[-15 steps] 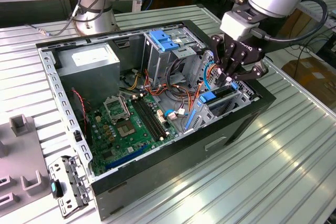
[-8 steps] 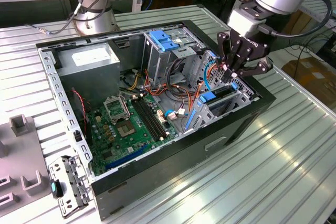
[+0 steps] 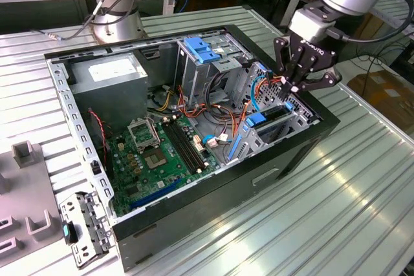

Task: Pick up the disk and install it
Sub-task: 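Insert the first disk wire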

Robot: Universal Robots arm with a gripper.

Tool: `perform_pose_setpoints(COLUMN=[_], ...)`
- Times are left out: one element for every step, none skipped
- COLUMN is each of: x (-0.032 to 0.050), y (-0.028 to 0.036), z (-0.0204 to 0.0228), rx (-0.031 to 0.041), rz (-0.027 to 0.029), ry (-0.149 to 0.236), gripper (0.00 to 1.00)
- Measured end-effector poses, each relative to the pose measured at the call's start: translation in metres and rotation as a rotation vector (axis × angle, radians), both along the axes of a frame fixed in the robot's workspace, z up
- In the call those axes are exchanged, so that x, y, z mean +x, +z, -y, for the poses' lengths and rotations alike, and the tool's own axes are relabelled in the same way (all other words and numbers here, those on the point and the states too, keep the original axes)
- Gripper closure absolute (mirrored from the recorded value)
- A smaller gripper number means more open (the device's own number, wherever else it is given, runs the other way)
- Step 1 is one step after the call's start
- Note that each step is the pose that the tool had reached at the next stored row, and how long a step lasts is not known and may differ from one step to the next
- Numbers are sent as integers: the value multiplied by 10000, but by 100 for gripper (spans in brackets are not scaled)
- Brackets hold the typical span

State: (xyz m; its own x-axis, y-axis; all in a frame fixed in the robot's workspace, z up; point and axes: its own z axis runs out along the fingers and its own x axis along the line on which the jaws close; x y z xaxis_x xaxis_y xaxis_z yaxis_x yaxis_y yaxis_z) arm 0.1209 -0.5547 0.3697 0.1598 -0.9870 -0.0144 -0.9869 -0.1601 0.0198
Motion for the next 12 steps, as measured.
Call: perform_pose_setpoints(x=[1,2,2,2,3,5,11,21,45,63,87,122], y=[5,18,26,47,71,95,100,102,102,101,102,102], z=[-1,-3,-4,-5,-6,-11,-20,-30,-58,-77,-96,-111], rx=[-1,-3,-2,-1,-1,0,1,-1,0,0,-1,-1], rz=[0,-1,-2,-7,-12,-20,-23,-25,-27,-26,-28,-33], ry=[182,381,473,597,690,796,865,904,937,972,1009,1029], gripper=[89,89,89,89,89,89,89,89,89,89,89,89])
